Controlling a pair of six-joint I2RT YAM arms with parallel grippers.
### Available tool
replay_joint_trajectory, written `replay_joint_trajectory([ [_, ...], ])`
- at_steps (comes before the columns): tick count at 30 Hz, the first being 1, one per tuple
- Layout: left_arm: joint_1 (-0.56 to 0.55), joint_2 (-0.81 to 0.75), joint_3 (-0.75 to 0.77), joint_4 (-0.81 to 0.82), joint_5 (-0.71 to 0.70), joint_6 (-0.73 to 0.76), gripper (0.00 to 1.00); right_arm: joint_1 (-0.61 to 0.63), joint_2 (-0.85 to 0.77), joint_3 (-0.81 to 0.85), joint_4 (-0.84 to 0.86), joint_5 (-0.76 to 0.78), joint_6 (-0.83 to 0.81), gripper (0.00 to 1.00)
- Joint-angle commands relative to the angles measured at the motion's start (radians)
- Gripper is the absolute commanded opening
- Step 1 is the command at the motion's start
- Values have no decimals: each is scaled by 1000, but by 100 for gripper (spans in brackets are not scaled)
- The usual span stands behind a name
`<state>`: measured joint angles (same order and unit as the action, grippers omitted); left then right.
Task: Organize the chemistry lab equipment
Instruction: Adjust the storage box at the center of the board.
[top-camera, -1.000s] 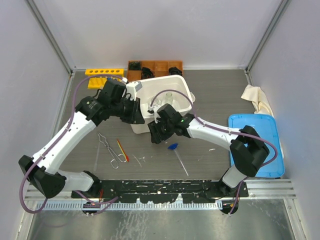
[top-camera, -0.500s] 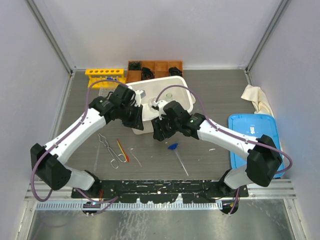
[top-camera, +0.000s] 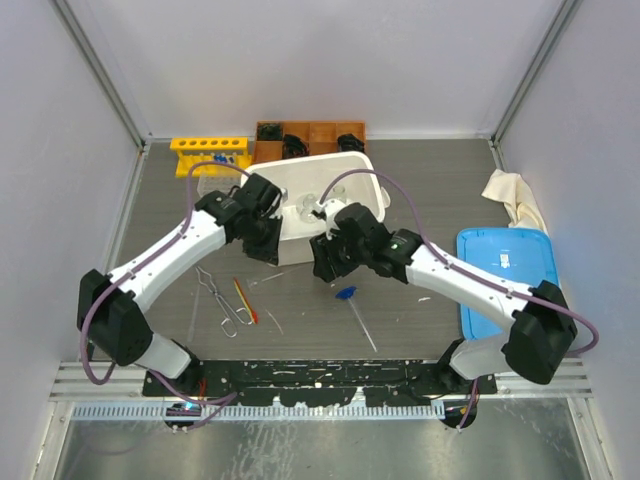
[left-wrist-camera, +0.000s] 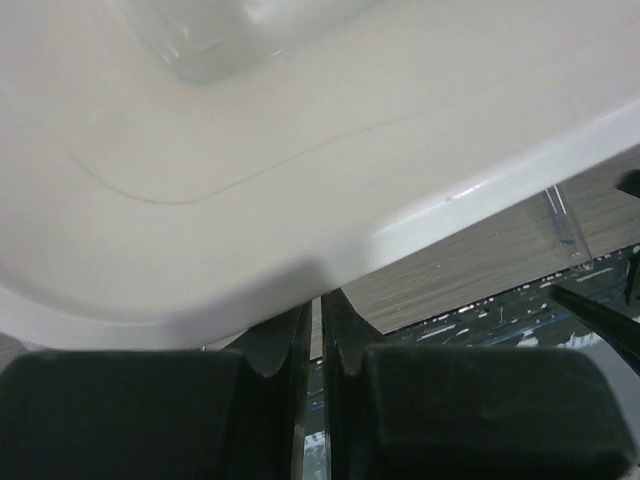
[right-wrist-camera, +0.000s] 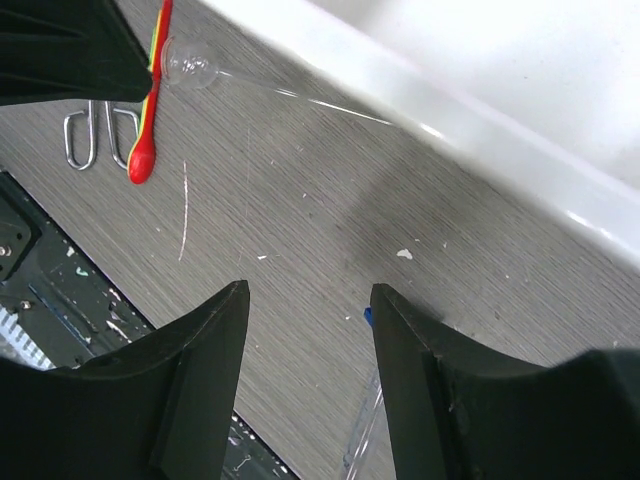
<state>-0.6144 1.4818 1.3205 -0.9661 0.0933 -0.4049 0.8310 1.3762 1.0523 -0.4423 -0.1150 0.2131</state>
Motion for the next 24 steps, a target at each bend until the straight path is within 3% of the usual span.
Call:
replay_joint_trajectory([
  [1,-4,46,41,19,-94,-36,9,-1,-103,-12,-18,55,16,58],
  [12,-1,64,119,23,-157,-20,17,-1,-233,-76,-117,121,66,58],
  [15,0,47,113,21,-181,-19,24,-2,-263,-95,-142,133,83,59],
  [24,-17,-101,121,149,70,-54,30,1,-406,-232,-283,142,165,60],
])
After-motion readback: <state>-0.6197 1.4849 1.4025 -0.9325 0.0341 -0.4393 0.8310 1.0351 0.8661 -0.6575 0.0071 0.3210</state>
